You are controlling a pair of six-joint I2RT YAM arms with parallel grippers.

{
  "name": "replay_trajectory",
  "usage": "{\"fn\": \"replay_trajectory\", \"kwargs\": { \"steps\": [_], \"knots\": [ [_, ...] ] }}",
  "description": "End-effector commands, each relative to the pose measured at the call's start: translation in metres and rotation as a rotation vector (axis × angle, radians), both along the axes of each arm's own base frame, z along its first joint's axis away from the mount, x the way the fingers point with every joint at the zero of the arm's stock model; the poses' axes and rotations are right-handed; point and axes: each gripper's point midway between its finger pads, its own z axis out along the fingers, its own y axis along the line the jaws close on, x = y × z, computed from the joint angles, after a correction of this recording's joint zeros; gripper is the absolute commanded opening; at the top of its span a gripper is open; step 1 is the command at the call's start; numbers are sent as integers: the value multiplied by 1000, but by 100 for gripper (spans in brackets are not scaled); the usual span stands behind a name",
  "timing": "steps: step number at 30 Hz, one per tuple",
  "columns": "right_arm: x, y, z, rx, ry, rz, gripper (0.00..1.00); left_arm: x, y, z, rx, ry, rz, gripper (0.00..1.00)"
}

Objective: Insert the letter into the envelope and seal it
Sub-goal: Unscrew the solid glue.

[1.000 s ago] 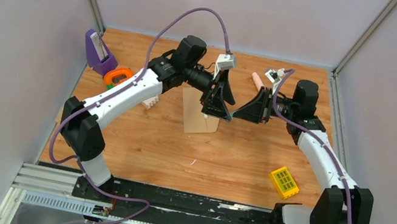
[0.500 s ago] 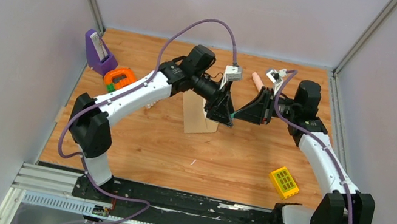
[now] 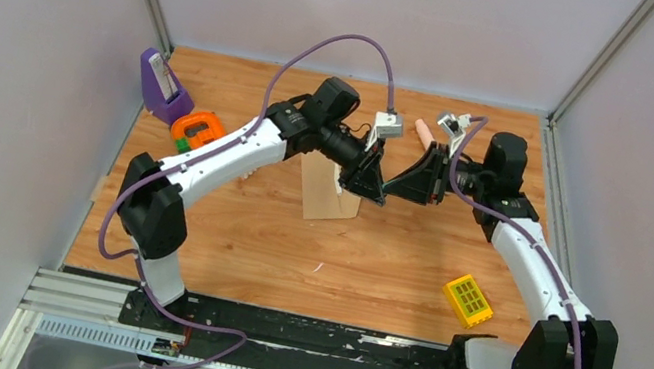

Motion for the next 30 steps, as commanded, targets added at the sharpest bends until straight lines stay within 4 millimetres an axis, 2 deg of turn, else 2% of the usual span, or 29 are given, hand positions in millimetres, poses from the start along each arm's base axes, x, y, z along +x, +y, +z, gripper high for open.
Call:
{"fn": "replay_trajectory", "kwargs": {
  "steps": [1,7,12,13,14,19,23,30],
  "knots": [
    [-2,3,15,9,-100,17,14,3,-6,15,-35,-55,-12,25],
    [-2,3,16,7,-96,20,35,3,-5,14,-34,-60,-14,12],
    [-2,-5,25,13,-57,24,57,0,-2,13,-28,-71,-22,12],
    [-2,-8,28,19,-47,26,65,-1,-1,12,-26,-75,-24,12],
    [-2,-12,31,24,-38,25,66,-2,1,12,-26,-77,-25,12],
    [-1,-22,37,31,-39,3,65,-6,5,12,-25,-93,-30,12],
    [-4,-24,36,29,-69,5,55,-6,6,14,-26,-100,-26,12],
    [-9,-24,32,17,-120,3,45,-6,7,15,-24,-109,-19,12]
  ]
}}
